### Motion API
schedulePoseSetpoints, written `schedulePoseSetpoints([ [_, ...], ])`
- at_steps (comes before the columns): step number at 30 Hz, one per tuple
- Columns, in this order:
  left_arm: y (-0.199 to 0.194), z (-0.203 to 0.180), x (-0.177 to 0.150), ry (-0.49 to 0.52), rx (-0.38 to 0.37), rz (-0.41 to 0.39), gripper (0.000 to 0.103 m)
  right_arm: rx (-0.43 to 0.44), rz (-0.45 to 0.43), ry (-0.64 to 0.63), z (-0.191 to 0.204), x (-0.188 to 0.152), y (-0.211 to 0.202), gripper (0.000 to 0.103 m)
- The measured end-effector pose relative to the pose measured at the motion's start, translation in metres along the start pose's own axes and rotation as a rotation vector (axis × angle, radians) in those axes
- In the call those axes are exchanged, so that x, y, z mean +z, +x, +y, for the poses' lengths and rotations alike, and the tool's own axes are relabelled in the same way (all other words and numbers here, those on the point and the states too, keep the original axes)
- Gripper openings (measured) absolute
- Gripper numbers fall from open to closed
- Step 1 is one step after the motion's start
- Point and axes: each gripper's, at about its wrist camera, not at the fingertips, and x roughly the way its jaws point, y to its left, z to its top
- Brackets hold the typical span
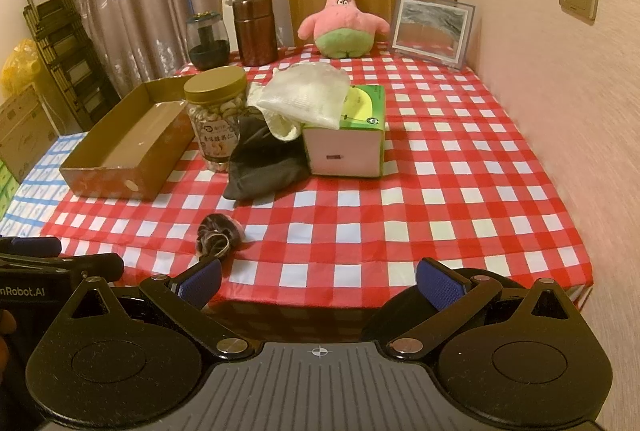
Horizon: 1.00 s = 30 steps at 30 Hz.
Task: Organize soft objects
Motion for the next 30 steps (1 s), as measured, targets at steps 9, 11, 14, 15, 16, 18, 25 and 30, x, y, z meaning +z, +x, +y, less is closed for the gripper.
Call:
schedulePoseSetpoints([
  [9, -0.0020, -0.0007, 0.0001, -0.002, -0.001, 0.000, 0.102, -0.002, -0.001, 0.000, -0.0035, 0.0019, -0.0029, 0.103],
  [11, -0.0019, -0.0005, 0.0001, -0.003, -0.001, 0.000, 0.102, -0.002, -0.002, -0.001, -0.0028, 0.0014, -0.0025, 0.103],
  [14, -0.0020, -0.0006, 0.0000, -0.002, -0.001, -0.001, 0.102, -0.002, -0.002, 0.000, -0.0029, 0.0014, -0.0025, 0.103],
  [15, -0.0022, -0.0007, 0.0002, -0.002, -0.001, -0.001, 0.102, -0.002, -0.002, 0.000, -0.0034, 0.0018, -0.0029, 0.103],
  [16, -0.0020, -0.0005, 0.0001, -0.002, -0.001, 0.000, 0.102, -0.002, -0.002, 0.000, -0.0026, 0.0013, -0.0024, 0.103],
  [18, -0.0023, -0.0006, 0.0002, -0.003, -0.002, 0.000, 0.102, -0.002, -0.003, 0.000, -0.0031, 0.0015, -0.0028, 0.103],
  [25, -0.0019, -0.0003, 0.0000, -0.003, -0.002, -0.001, 0.102, -0.002, -0.003, 0.001, -0.0038, 0.0022, -0.0028, 0.103],
  [30, -0.0019, -0.0003, 0.0000, -0.004, -0.003, 0.000, 0.102, -0.003, -0.003, 0.001, -0.0034, 0.0020, -0.0027, 0.103],
])
